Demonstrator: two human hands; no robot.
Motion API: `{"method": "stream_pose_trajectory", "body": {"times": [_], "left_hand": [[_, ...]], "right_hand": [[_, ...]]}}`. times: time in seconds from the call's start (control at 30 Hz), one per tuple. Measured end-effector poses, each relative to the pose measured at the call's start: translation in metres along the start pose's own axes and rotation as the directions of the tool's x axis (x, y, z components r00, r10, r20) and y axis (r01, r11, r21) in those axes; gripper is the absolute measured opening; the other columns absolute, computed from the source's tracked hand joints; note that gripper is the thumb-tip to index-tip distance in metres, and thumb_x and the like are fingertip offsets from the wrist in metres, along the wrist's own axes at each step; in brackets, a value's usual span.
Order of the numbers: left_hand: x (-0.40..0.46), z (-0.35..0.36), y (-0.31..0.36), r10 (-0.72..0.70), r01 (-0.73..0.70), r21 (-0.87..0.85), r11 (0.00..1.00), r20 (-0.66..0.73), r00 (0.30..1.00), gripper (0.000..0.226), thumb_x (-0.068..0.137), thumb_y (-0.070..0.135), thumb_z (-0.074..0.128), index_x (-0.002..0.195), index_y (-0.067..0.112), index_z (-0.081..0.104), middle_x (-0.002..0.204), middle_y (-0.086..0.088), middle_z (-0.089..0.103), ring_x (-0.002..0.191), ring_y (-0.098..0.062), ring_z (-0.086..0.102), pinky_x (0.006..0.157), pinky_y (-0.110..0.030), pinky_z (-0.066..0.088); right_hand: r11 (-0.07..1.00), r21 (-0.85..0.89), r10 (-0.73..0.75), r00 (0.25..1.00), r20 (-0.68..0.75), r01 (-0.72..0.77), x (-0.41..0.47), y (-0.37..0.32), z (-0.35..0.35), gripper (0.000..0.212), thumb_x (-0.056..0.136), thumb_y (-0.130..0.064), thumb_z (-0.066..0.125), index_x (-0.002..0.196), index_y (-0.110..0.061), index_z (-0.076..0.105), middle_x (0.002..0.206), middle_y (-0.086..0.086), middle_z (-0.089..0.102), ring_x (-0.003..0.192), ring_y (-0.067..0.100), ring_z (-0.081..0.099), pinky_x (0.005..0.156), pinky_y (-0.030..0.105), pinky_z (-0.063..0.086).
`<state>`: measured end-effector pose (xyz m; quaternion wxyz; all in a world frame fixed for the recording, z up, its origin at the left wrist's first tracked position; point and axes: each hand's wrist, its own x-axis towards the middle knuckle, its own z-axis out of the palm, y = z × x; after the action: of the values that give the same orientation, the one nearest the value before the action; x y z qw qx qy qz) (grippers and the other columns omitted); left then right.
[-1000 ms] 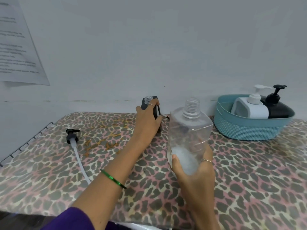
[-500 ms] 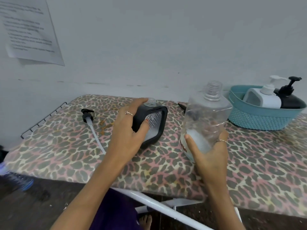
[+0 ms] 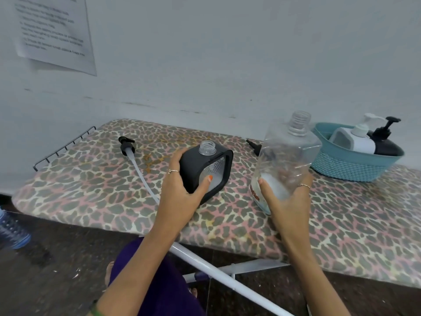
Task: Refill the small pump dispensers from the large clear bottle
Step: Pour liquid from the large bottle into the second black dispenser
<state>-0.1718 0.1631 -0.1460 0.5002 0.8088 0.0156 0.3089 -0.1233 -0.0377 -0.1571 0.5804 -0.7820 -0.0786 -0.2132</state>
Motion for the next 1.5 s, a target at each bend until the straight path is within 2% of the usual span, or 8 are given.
{"method": "stream_pose_trajectory", "body": {"times": [0.1,0.23,0.3,0.4,0.47,0.67,0.97,1.5], "left_hand": [[0.002,0.009,0.0,0.015,-0.015,0.045,0.999,-0.001,1.0,0.061,0.085,0.026,0.071,0.135,0.027,0.036,0.12,0.009,0.055,0.107,0.001,0.055,0.092,-0.012,0.045],[0.001,0.003,-0.005,0.024,-0.024,-0.027,0.999,-0.022,0.999,0.062,0.085,0.026,0.072,0.136,0.021,0.037,0.118,0.009,0.054,0.105,0.0,0.054,0.089,-0.008,0.043],[0.001,0.001,-0.002,0.029,-0.03,-0.025,0.999,-0.029,0.999,0.063,0.084,0.026,0.072,0.136,0.021,0.037,0.118,0.008,0.055,0.105,-0.001,0.054,0.088,-0.008,0.044],[0.002,-0.002,-0.005,0.023,-0.023,-0.013,1.0,-0.024,0.999,0.062,0.084,0.026,0.073,0.134,0.025,0.037,0.118,0.007,0.056,0.105,-0.003,0.055,0.087,-0.007,0.043],[0.002,-0.002,-0.002,0.022,-0.023,-0.016,1.0,-0.029,0.999,0.061,0.084,0.026,0.073,0.132,0.029,0.036,0.117,0.008,0.055,0.104,-0.003,0.055,0.087,-0.008,0.044],[0.001,-0.002,-0.005,0.013,-0.014,-0.026,1.0,-0.021,1.0,0.062,0.084,0.027,0.073,0.135,0.027,0.036,0.12,0.007,0.055,0.108,-0.007,0.054,0.091,-0.012,0.044],[0.002,-0.001,-0.005,0.034,-0.035,-0.026,0.999,-0.021,0.999,0.062,0.084,0.027,0.074,0.135,0.027,0.038,0.118,0.011,0.052,0.107,-0.004,0.052,0.092,-0.013,0.044],[0.003,-0.002,-0.005,0.045,-0.045,-0.007,0.999,-0.017,0.999,0.062,0.084,0.027,0.074,0.135,0.024,0.039,0.119,0.007,0.056,0.108,-0.009,0.055,0.092,-0.025,0.048]], "right_hand": [[0.998,-0.065,-0.009,0.998,0.055,0.012,0.003,-0.004,-0.007,0.07,0.079,-0.035,0.077,0.134,-0.013,0.04,0.116,-0.003,0.055,0.098,0.001,0.056,0.087,0.014,0.048],[0.954,-0.207,-0.19,0.971,0.146,0.218,0.012,-0.03,-0.009,0.066,0.081,-0.022,0.077,0.135,-0.009,0.041,0.11,-0.002,0.053,0.088,-0.023,0.051,0.071,-0.004,0.038],[0.924,-0.282,-0.205,0.958,0.202,0.257,0.02,-0.034,-0.01,0.07,0.082,-0.017,0.077,0.14,-0.007,0.039,0.113,0.003,0.053,0.084,-0.024,0.053,0.069,-0.004,0.039],[0.809,-0.459,-0.268,0.926,0.267,0.366,0.03,-0.04,-0.016,0.077,0.08,-0.026,0.079,0.143,-0.017,0.037,0.128,0.013,0.056,0.107,0.013,0.058,0.089,0.031,0.05],[0.72,-0.544,-0.313,0.902,0.298,0.43,0.042,-0.042,-0.025,0.079,0.076,-0.023,0.081,0.143,-0.018,0.038,0.129,0.017,0.056,0.111,0.032,0.056,0.09,0.047,0.049],[0.416,-0.69,-0.453,0.793,0.407,0.592,0.071,-0.046,-0.043,0.086,0.069,-0.02,0.085,0.142,-0.008,0.042,0.12,0.024,0.059,0.105,0.044,0.058,0.086,0.056,0.048],[0.247,-0.678,-0.551,0.676,0.49,0.692,0.084,-0.048,-0.046,0.083,0.069,-0.018,0.086,0.14,-0.008,0.045,0.122,0.025,0.059,0.104,0.046,0.059,0.084,0.057,0.045],[0.123,-0.664,-0.603,0.587,0.54,0.737,0.094,-0.055,-0.049,0.087,0.068,-0.015,0.085,0.14,-0.013,0.037,0.122,0.029,0.057,0.109,0.047,0.057,0.086,0.057,0.043]]}}
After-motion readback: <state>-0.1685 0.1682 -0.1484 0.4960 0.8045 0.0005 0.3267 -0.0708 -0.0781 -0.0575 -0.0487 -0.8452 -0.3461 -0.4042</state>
